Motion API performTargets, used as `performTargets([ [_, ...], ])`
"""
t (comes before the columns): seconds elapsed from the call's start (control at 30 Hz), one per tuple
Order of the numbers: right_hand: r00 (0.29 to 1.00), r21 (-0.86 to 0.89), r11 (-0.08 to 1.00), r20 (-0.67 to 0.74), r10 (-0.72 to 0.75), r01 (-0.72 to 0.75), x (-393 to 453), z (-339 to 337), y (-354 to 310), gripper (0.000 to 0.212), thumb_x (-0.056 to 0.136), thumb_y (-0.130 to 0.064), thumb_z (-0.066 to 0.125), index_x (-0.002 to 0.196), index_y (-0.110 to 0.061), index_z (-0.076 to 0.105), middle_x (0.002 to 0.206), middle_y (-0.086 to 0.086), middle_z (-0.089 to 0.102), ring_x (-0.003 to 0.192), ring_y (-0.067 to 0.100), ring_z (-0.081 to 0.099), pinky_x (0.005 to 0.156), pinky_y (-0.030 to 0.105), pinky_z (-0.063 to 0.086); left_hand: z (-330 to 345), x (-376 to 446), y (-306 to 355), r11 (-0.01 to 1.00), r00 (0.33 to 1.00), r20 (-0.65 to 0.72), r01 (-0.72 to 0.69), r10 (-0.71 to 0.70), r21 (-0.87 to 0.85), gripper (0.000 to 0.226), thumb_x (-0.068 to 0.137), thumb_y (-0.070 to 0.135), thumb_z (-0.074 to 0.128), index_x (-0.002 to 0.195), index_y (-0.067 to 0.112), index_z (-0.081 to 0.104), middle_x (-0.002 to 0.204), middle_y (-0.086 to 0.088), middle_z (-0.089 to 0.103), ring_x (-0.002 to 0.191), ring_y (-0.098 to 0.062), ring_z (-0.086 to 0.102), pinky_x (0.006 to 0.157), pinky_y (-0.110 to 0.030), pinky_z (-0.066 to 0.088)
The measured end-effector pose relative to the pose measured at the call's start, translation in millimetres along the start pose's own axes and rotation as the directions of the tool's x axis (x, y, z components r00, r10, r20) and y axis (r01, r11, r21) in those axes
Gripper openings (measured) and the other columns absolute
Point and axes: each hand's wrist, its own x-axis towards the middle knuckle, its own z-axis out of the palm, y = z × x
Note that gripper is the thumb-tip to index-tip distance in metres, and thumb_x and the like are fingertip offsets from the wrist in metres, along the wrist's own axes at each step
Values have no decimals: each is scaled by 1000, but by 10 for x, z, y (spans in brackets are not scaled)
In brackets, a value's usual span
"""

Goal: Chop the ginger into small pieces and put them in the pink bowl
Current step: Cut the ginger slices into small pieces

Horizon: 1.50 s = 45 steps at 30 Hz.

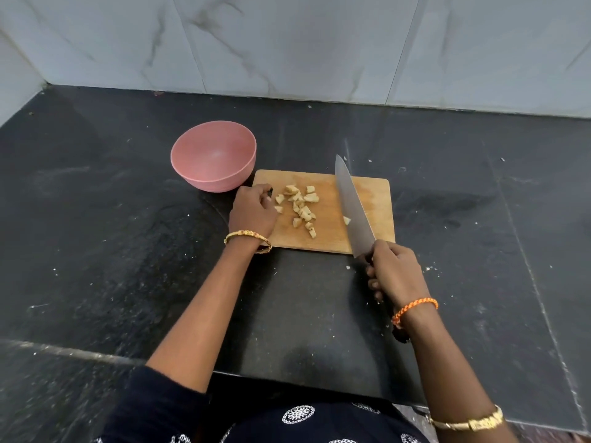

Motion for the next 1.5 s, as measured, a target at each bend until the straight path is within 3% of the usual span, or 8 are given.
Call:
performTargets([
  [0.17,998,-64,996,-6,-66,66,17,151,-55,30,85,-24,38,59,-15,52,59,6,52,57,25,48,49,29,41,98,-284,14,995,993,-60,-100,99,-13,42,82,33,64,120,20,56,115,-1,47,91,-13,53,82,-30,44],
  [0.47,960,-267,926,-11,-280,267,-167,485,-133,24,90,-20,37,75,-5,49,67,10,56,63,31,52,54,32,37,178,-385,17,981,977,-210,-67,28,-180,35,84,23,60,117,13,51,113,-5,47,86,-7,46,79,-27,44],
  [0.57,935,-283,905,-70,-349,317,-255,488,-66,21,91,-21,39,83,-10,54,69,10,60,68,33,56,60,35,44,176,-448,44,987,985,-140,-120,105,-110,54,73,42,71,118,20,49,117,-1,43,89,-6,47,78,-29,46],
  [0.73,952,-110,968,-185,-244,226,-188,276,-33,23,92,-17,43,91,-7,64,75,10,60,76,29,51,61,27,31,250,-559,137,929,958,38,-284,283,238,95,52,67,72,129,25,35,126,-5,33,95,-24,58,66,-34,50],
  [0.8,960,-56,980,-194,-200,193,-163,221,11,22,90,-17,43,85,-7,62,69,8,56,72,30,50,62,32,40,264,-546,161,903,957,33,-282,287,325,100,53,72,68,132,23,30,127,-8,31,97,-24,57,66,-33,50],
  [1.07,977,-7,989,-155,-150,151,-142,272,93,22,84,-22,42,80,-8,59,61,7,51,61,25,45,64,50,51,159,-301,59,891,950,-56,-265,306,368,93,62,74,61,130,16,32,120,-10,34,95,-21,53,63,-32,51],
  [1.37,972,-190,957,-33,-231,221,-64,313,-155,27,92,-19,40,90,-7,64,75,15,63,59,22,48,53,26,40,55,-197,-32,944,980,-47,-170,191,282,94,58,83,51,128,21,39,117,-3,38,89,-17,53,63,-29,44],
  [1.5,964,-193,945,31,-263,264,-59,349,-235,23,93,-18,42,84,-17,63,68,1,59,58,14,49,50,22,39,59,-149,3,965,970,-96,-206,223,162,66,74,60,62,127,23,47,114,-2,45,89,-17,55,70,-32,50],
])
